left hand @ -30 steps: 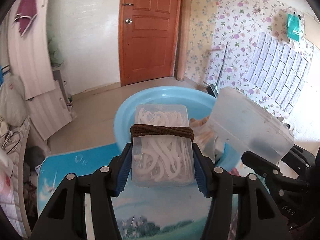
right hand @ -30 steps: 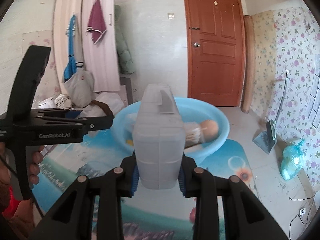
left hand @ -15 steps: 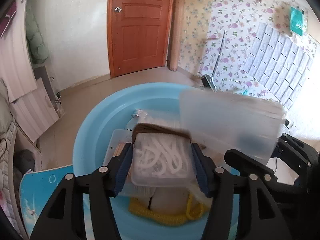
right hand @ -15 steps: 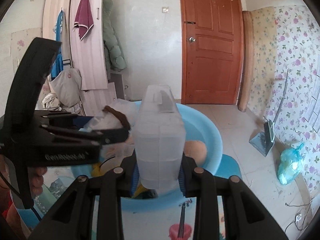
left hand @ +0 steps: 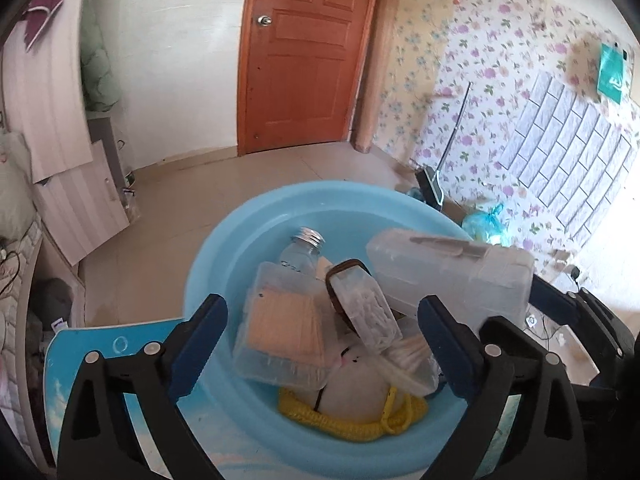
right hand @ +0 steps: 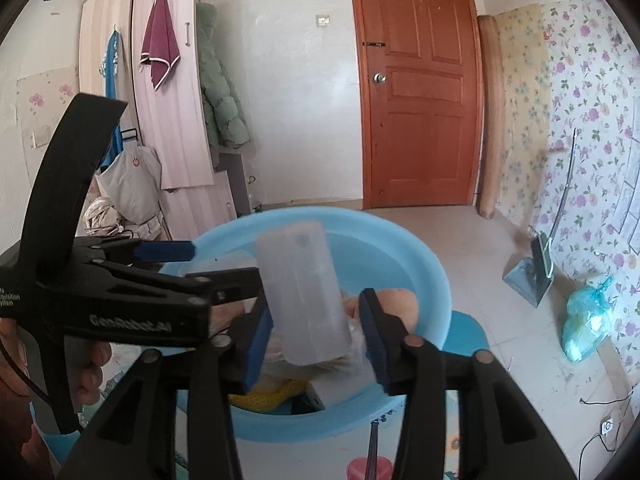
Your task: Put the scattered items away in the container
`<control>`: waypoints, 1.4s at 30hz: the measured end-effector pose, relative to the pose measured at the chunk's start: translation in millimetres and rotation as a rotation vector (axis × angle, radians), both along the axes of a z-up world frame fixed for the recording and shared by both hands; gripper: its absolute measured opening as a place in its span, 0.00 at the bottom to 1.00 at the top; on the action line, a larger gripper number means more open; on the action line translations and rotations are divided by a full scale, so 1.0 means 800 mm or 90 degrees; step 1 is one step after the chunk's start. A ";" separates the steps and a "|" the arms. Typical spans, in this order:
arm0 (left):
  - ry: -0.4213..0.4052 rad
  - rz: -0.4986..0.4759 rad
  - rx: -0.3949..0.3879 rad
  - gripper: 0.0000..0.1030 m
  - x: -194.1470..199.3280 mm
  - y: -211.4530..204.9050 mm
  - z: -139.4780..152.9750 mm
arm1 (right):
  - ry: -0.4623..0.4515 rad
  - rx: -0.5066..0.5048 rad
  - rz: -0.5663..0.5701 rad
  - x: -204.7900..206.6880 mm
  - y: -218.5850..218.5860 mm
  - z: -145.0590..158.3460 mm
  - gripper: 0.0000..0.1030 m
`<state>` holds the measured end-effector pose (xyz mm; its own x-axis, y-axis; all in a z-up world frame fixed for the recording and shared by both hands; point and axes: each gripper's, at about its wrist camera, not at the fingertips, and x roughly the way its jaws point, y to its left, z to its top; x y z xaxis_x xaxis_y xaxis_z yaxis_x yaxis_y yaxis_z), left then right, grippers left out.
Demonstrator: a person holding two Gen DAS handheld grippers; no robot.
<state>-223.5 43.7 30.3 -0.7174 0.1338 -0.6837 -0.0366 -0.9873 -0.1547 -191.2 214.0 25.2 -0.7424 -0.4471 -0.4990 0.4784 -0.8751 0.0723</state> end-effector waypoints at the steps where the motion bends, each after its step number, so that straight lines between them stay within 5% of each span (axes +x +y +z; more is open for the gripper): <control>1: -0.002 -0.001 0.000 0.94 0.001 -0.001 0.002 | 0.009 -0.002 -0.002 0.004 0.001 0.004 0.51; 10: 0.002 -0.006 -0.068 0.97 0.029 0.001 0.015 | 0.024 -0.033 -0.006 0.028 0.007 0.023 0.55; 20: -0.047 0.027 -0.008 1.00 0.047 -0.025 -0.004 | -0.007 -0.083 -0.021 0.037 0.017 0.022 0.55; 30: -0.028 0.068 -0.034 1.00 0.074 -0.045 0.003 | -0.034 -0.022 0.131 0.053 -0.040 0.010 0.55; 37: 0.026 0.075 -0.097 1.00 0.098 -0.031 0.024 | -0.031 -0.013 0.068 0.059 -0.036 0.017 0.56; 42: 0.042 0.066 -0.080 1.00 0.121 -0.027 0.042 | -0.056 -0.036 0.004 0.060 -0.019 0.028 0.60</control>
<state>-126.6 22.5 63.9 -0.7663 -0.0269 -0.6419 0.0610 -0.9977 -0.0310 -142.9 199.2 47.3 -0.6934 -0.4814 -0.5361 0.4741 -0.8651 0.1636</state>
